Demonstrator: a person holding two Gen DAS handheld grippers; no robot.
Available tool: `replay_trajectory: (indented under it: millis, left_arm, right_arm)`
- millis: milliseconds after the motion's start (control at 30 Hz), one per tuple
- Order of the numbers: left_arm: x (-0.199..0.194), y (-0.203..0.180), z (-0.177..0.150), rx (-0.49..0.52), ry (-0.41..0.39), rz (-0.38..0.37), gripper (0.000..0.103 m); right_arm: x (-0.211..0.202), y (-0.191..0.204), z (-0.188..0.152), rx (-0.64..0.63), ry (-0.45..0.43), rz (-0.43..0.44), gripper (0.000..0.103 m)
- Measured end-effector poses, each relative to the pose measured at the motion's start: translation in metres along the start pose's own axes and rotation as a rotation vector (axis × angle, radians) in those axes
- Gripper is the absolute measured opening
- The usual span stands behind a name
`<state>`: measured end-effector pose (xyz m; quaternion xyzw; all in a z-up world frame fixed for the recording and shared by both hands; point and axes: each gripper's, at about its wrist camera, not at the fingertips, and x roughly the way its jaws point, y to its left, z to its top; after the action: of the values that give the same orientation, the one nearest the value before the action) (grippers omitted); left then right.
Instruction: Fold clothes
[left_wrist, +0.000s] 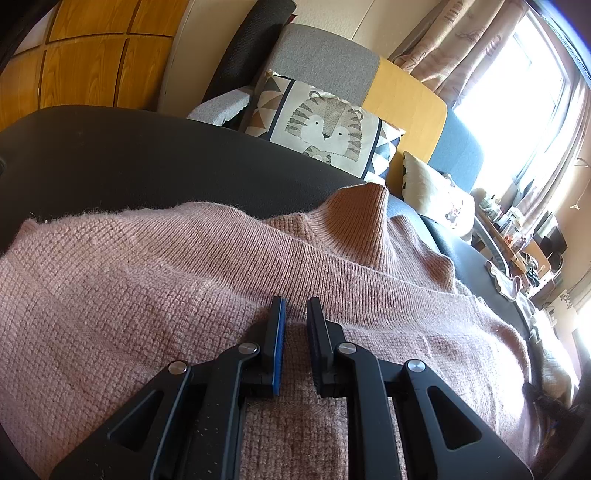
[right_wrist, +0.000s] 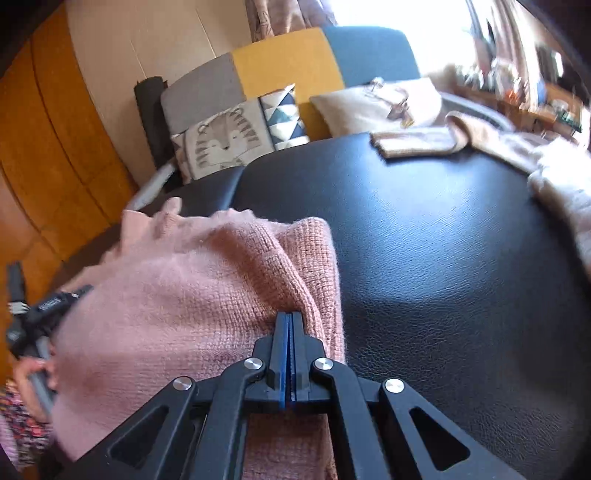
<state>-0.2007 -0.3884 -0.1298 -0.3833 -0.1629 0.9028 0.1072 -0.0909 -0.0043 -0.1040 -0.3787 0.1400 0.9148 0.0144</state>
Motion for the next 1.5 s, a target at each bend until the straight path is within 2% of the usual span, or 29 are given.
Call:
replay_trajectory:
  millis: [67,133,267,433,567,633,867,967,1067,1167,1333,1500]
  left_arm:
    - [0.000,0.000,0.000,0.000,0.000,0.001,0.015]
    - [-0.001,0.000,0.001,0.001,0.000,0.001,0.015]
    - [-0.002,0.000,0.001,-0.001,0.000,-0.003,0.015]
    - [-0.003,-0.001,0.002,-0.004,0.000,-0.007,0.014]
    - [-0.003,-0.001,0.003,-0.006,0.000,-0.010,0.014]
    - [-0.002,-0.002,0.002,-0.006,-0.001,-0.011,0.014]
    - [-0.001,-0.001,0.002,-0.011,0.000,-0.019,0.014]
    - [-0.001,-0.001,0.003,-0.013,0.000,-0.021,0.014]
    - [0.000,0.000,0.003,-0.012,0.001,-0.021,0.014]
    - [-0.001,0.001,0.003,-0.012,0.002,-0.020,0.015]
    - [-0.001,0.002,0.003,-0.013,0.006,-0.023,0.014]
    - [-0.002,0.004,0.002,-0.020,0.004,-0.032,0.014]
  right_arm:
    - [-0.003,0.008,0.011,-0.018,0.002,0.023,0.002]
    - [-0.006,0.016,0.022,-0.037,0.004,0.045,0.011]
    - [-0.007,0.034,0.044,-0.086,0.018,0.079,0.011]
    - [0.042,0.046,0.047,-0.182,0.118,-0.007,0.011]
    - [0.053,0.026,0.047,-0.143,0.113,-0.029,0.006]
    - [0.053,0.012,0.047,-0.099,0.107,-0.033,0.000]
    - [0.050,0.001,0.046,-0.066,0.089,-0.042,0.000]
    - [0.027,0.004,0.048,-0.049,0.067,0.015,0.002]
    - [-0.020,0.015,0.034,-0.077,-0.036,0.101,0.007]
    - [-0.045,0.047,-0.005,-0.172,-0.053,0.169,0.007]
    - [-0.040,0.099,-0.061,-0.299,-0.018,0.217,0.007]
    - [-0.020,0.111,-0.088,-0.339,0.025,0.160,0.005]
